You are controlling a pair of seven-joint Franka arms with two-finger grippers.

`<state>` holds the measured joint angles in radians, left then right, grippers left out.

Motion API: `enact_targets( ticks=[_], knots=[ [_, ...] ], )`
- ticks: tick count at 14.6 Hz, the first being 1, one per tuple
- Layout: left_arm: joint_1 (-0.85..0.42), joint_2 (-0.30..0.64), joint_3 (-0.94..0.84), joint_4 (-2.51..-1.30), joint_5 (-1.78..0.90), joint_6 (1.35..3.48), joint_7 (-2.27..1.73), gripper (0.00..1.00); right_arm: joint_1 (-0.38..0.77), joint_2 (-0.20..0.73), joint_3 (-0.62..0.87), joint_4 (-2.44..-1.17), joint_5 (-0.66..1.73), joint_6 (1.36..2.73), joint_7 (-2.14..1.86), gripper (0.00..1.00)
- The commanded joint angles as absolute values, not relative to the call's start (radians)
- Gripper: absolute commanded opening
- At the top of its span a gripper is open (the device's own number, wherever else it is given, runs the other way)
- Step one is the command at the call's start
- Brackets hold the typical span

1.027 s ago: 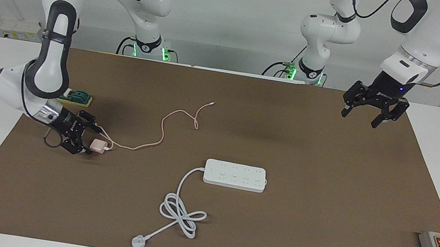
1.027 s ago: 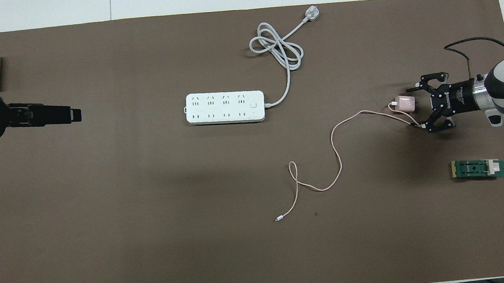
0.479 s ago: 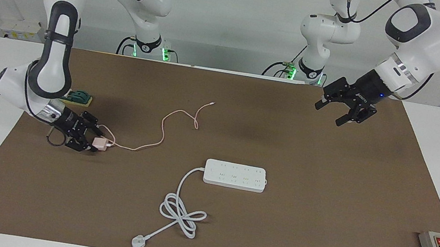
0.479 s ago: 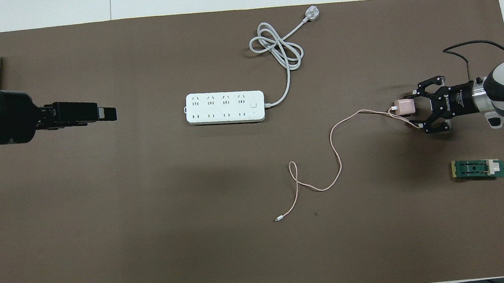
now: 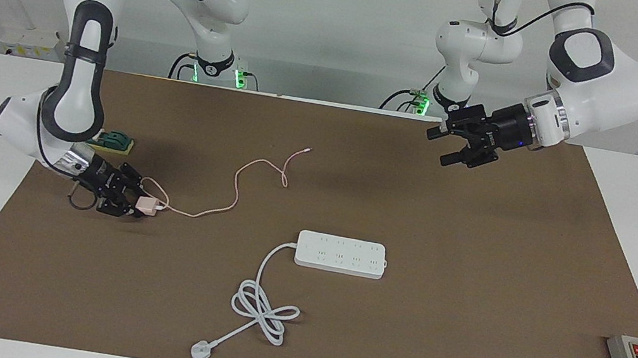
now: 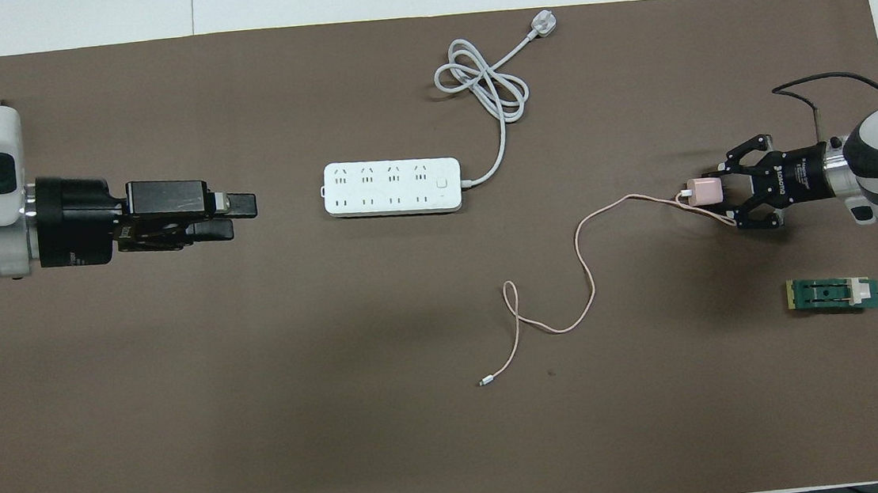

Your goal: Plug charger into power strip

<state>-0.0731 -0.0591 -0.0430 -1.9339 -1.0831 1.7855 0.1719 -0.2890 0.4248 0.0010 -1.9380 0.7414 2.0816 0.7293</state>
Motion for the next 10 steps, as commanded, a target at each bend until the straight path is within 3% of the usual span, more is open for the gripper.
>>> enact_targets(
  ticks=[1,5,10],
  knots=[
    [-0.087,-0.064,-0.032,-1.965,-1.183,1.756,0.189,1.0,-0.287,0.425,0.005,-1.919,0.77,2.062,0.71,0.0],
    [-0.145,-0.066,-0.032,-1.994,-1.368,1.761,0.201,1.0,-0.275,0.394,0.005,-1.852,0.714,1.988,0.787,0.0],
    [-0.209,-0.014,-0.032,-2.095,-1.551,1.781,0.478,1.0,-0.21,0.275,0.003,-1.844,0.651,1.908,0.928,0.0]
  ],
)
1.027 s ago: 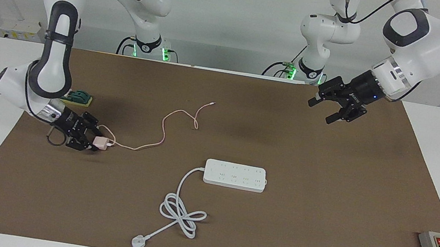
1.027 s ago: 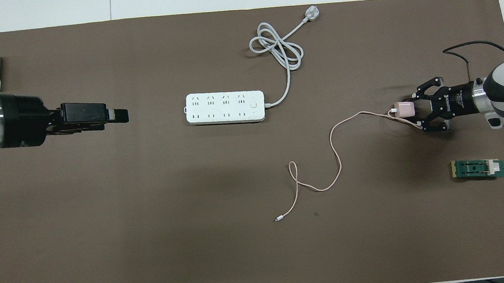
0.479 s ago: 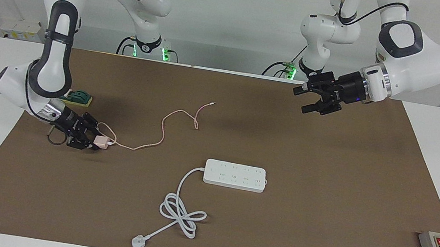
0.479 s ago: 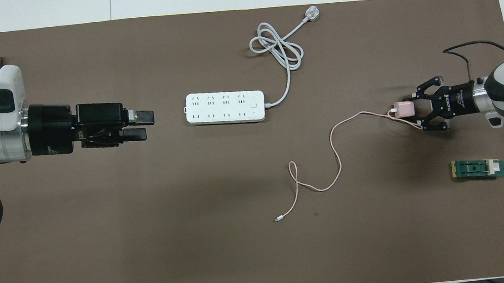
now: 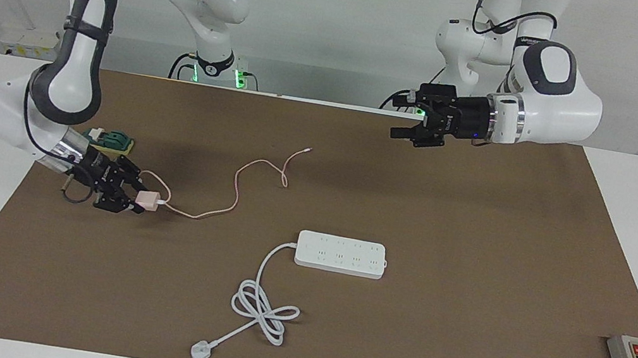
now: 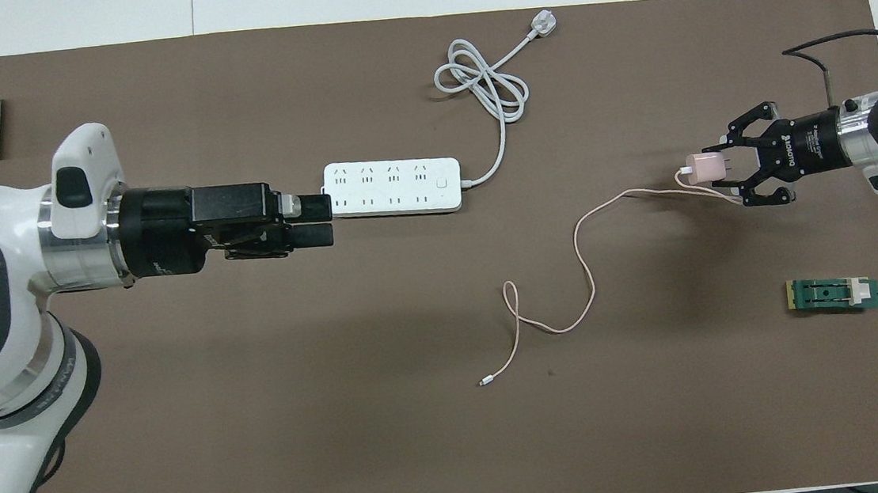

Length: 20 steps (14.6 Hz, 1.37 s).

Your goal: Plug charger into power strip

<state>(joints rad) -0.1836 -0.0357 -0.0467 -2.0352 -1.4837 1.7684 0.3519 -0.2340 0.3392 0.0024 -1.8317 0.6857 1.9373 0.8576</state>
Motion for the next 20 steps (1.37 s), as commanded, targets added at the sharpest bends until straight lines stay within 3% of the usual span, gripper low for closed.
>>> enact_targets(
  ticks=[1,4,7,13,20],
  knots=[
    [-0.209,0.023,-0.032,-2.097,-1.558,1.769,0.52,1.0,-0.193,0.246,0.005,-1.844,0.649,1.895,0.969,0.0],
    [-0.239,0.075,-0.032,-2.114,-1.673,1.746,0.595,1.0,-0.123,0.19,0.005,-1.844,0.649,1.876,1.084,0.0],
    [-0.276,0.211,-0.031,-2.102,-1.804,1.678,0.811,1.0,-0.066,0.17,0.014,-1.821,0.652,1.875,1.193,0.0],
    [-0.293,0.215,-0.034,-2.089,-1.807,1.712,0.811,1.0,0.107,0.161,0.017,-1.796,0.663,1.914,1.353,0.0],
    [-0.406,0.225,-0.035,-2.04,-1.891,1.871,0.811,1.0,0.277,0.156,0.017,-1.792,0.664,1.959,1.453,0.0]
  ],
)
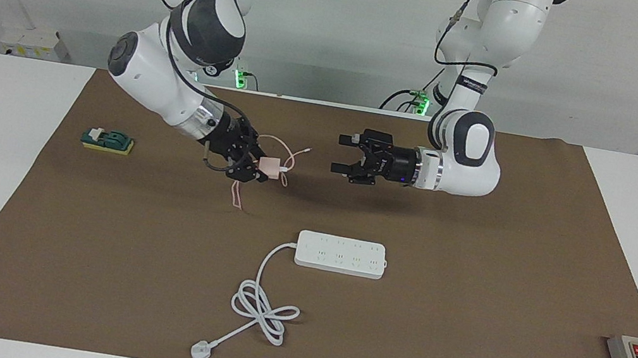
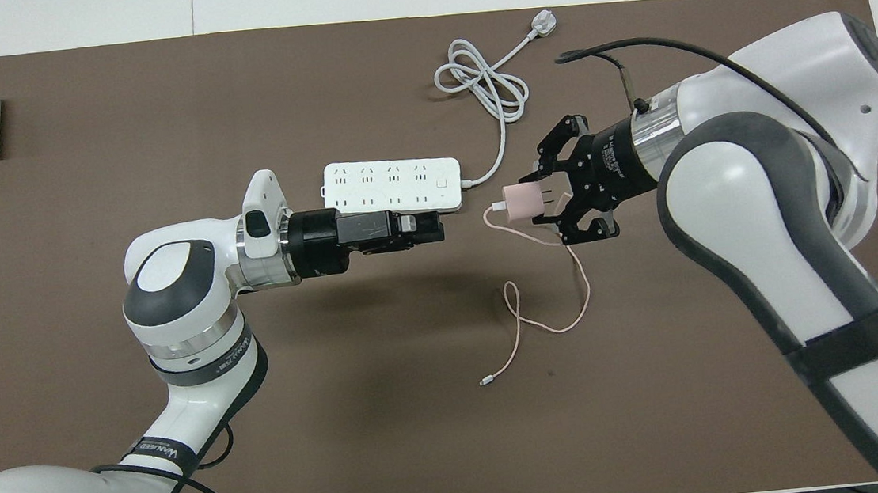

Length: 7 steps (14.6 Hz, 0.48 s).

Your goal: Plug charger into power strip

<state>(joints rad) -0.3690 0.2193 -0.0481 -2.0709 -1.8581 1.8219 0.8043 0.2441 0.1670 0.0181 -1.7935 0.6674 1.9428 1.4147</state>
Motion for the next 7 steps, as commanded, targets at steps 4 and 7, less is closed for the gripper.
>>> enact_targets(
  ticks=[4,7],
  knots=[
    [-0.402,0.245,-0.032,-2.02,-1.891,1.924,0.798,1.0,0.325,0.155,0.018,-1.792,0.663,2.023,1.5,0.0],
    [-0.39,0.244,-0.031,-2.036,-1.888,1.927,0.796,1.0,0.318,0.155,0.017,-1.769,0.663,2.019,1.5,0.0]
  ],
)
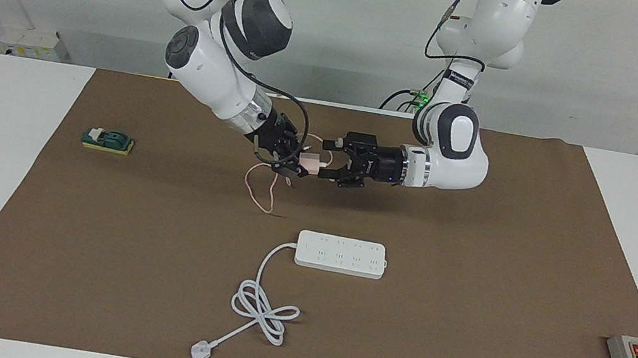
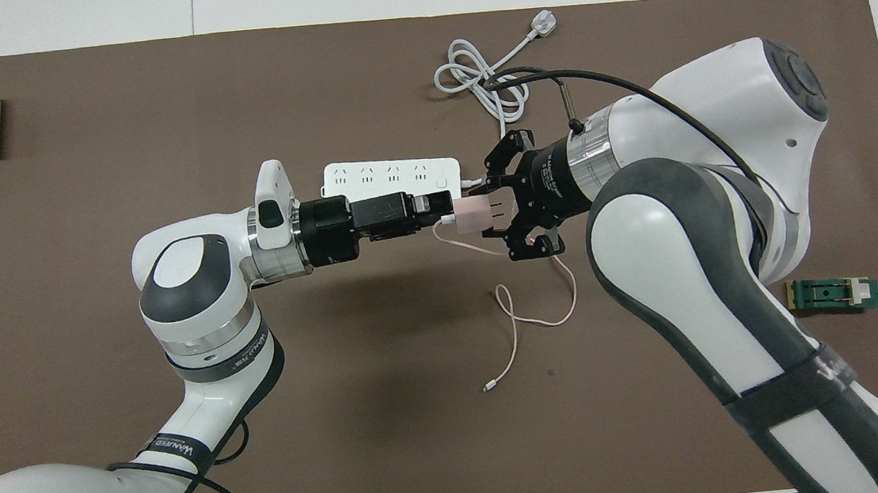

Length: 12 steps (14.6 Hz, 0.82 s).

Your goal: Plug charger into power strip

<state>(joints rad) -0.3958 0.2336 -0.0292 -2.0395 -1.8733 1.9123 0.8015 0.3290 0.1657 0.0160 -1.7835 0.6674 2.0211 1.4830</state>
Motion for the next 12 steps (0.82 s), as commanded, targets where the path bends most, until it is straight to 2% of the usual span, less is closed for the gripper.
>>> enact_targets(
  ticks=[1,12],
  knots=[
    [-0.384,0.244,-0.031,-2.037,-1.887,1.927,0.796,1.0,0.324,0.155,0.018,-1.769,0.664,2.023,1.503,0.0],
    [-0.396,0.242,-0.034,-2.043,-1.887,1.937,0.799,1.0,0.339,0.16,0.02,-1.761,0.669,2.051,1.557,0.0]
  ],
)
